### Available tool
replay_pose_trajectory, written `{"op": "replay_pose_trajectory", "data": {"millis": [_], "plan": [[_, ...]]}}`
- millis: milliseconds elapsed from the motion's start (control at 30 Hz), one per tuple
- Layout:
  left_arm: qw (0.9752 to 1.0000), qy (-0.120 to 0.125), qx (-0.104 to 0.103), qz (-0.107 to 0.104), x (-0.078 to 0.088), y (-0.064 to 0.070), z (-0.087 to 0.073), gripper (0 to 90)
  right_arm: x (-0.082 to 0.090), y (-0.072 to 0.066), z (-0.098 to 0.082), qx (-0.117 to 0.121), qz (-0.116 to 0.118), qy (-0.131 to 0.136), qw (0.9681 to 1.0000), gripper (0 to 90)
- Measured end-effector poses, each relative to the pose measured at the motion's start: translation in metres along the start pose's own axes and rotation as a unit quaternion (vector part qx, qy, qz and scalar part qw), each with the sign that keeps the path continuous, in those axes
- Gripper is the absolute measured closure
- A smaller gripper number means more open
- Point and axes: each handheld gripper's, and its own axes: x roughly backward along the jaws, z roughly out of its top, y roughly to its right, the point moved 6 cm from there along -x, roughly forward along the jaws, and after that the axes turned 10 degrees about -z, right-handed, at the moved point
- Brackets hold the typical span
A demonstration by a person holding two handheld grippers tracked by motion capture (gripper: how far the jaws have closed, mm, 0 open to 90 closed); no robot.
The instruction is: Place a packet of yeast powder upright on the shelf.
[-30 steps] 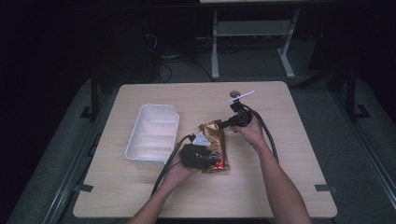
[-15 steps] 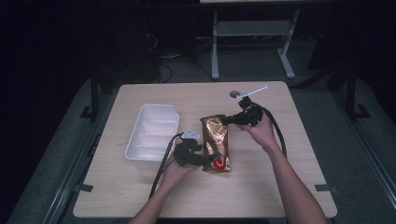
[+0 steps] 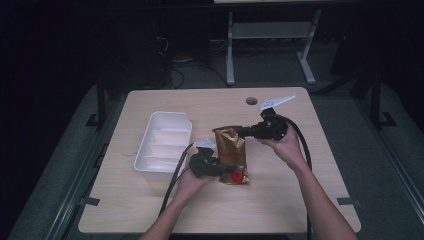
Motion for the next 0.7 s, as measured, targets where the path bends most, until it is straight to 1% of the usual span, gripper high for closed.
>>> {"op": "replay_pose_trajectory", "data": {"millis": [67,133,267,333,367,433,467,500,533,567,633,700], "plan": [[1.0,-0.002,-0.003,0.0,0.001,0.001,0.0,60.2,0.002,-0.003,-0.001,0.005,0.001,0.001,1.0,87.3],[1.0,-0.001,-0.008,0.002,0.002,0.002,0.0,65.1,0.004,-0.002,-0.003,0.007,-0.002,0.003,1.0,85.4],[0.9998,-0.003,-0.02,0.004,0.003,0.006,0.001,72.2,0.008,0.0,-0.007,-0.003,0.008,0.008,0.9999,78.9],[0.9994,-0.007,-0.032,0.008,0.003,0.008,0.001,73.4,0.009,0.001,-0.009,-0.005,0.015,0.01,0.9998,75.8],[0.9993,-0.007,-0.037,0.008,0.003,0.009,0.001,73.9,0.01,0.001,-0.011,-0.006,0.02,0.011,0.9997,71.9],[0.999,-0.007,-0.043,0.009,0.002,0.01,0.001,74.6,0.01,0.001,-0.013,-0.009,0.032,0.006,0.9994,64.0],[0.999,-0.007,-0.043,0.009,0.002,0.01,0.001,74.7,0.01,0.001,-0.013,-0.009,0.032,0.006,0.9994,64.0],[0.9988,-0.008,-0.047,0.01,0.002,0.011,0.001,74.8,0.009,0.0,-0.016,-0.003,0.033,0.003,0.9995,59.6],[0.9988,-0.008,-0.047,0.01,0.002,0.011,0.001,74.9,0.009,0.0,-0.016,-0.003,0.033,0.003,0.9995,59.6],[0.9987,-0.01,-0.05,0.011,0.003,0.012,0.001,75.0,0.005,-0.002,-0.019,0.004,0.035,-0.005,0.9994,55.0],[0.9985,-0.012,-0.052,0.011,0.003,0.013,0.001,75.0,0.001,-0.004,-0.02,0.011,0.037,-0.008,0.9992,52.2],[0.9984,-0.014,-0.054,0.011,0.003,0.014,0.001,75.1,-0.002,-0.005,-0.021,0.013,0.042,-0.01,0.999,50.9]]}}
